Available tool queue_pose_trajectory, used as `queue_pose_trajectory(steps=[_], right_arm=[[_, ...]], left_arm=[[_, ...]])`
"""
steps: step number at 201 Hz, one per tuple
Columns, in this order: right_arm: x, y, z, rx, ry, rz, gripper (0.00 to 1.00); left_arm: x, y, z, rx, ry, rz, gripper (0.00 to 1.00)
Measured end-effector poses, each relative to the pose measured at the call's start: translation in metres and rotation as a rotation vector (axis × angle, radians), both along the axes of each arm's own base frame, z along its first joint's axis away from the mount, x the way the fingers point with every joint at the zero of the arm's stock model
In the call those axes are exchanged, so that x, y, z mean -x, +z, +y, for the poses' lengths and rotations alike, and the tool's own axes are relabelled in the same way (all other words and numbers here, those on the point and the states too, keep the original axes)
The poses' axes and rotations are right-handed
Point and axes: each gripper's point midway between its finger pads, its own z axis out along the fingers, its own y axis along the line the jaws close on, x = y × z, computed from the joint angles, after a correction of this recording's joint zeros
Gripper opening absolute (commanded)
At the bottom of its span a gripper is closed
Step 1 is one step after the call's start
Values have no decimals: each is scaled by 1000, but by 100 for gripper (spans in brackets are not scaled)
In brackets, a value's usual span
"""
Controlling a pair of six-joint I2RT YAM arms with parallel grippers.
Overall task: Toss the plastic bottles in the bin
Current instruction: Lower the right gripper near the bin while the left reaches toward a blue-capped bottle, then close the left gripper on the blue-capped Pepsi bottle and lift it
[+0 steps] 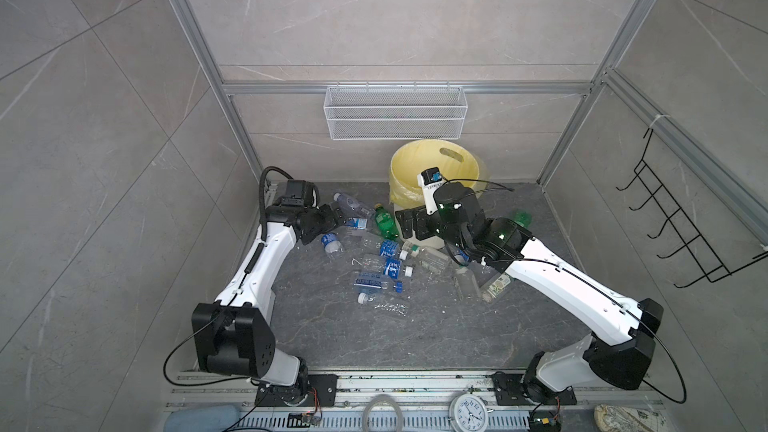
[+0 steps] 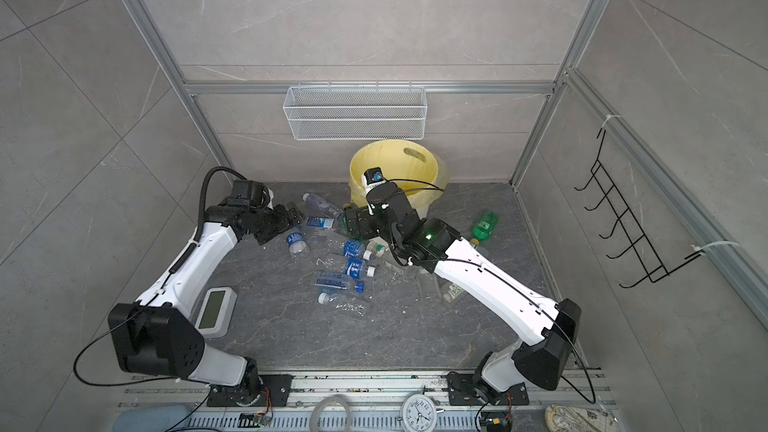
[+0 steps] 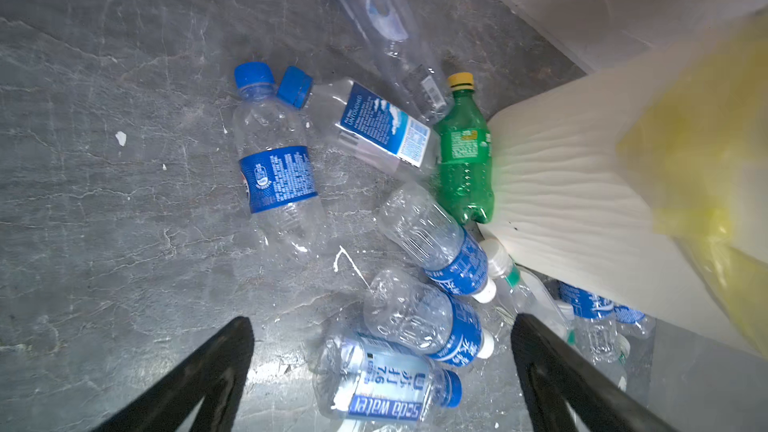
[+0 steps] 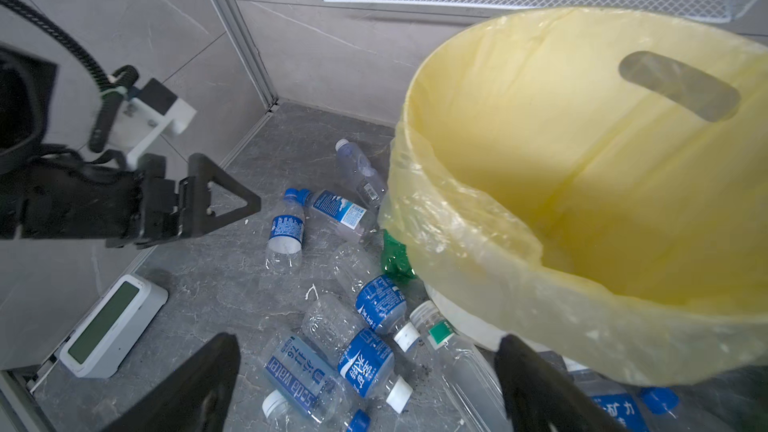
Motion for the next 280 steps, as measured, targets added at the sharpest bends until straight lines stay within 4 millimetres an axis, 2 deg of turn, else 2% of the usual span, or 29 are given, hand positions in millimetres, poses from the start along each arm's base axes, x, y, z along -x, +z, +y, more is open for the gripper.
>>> queue_pose_trajectory(steps=[28,46,69,96,146,176,199,212,252,280], right_arm=[[2,-13,15,19,18,10,99],[5,-21,29,29,38,11,99],[6,-35,47,58,63,15,99],[-4,-53,63,101,72,21,99],[-21,-67,88,107,82,14,99],[-24,-84,97,125,97,34,99],[-26,-91,105,126,113,48,99],[-27,-95,107,129,117,53,99],[-26,-97,108,121,123,65,99],[-26,-97,109,110,130,76,99]], left_arm=[[-6,-41,17,25,41,115,100],[-5,-54,25,29,63,154,100],[-6,-58,32,36,78,165,100],[-8,-65,39,43,93,187,100],[-9,-82,45,47,109,246,100],[-17,-79,45,50,107,236,100],[-33,-76,46,48,108,218,100],[-39,-84,48,41,111,225,100],[-38,-121,51,13,121,310,96],[-39,-129,49,-12,115,318,95]])
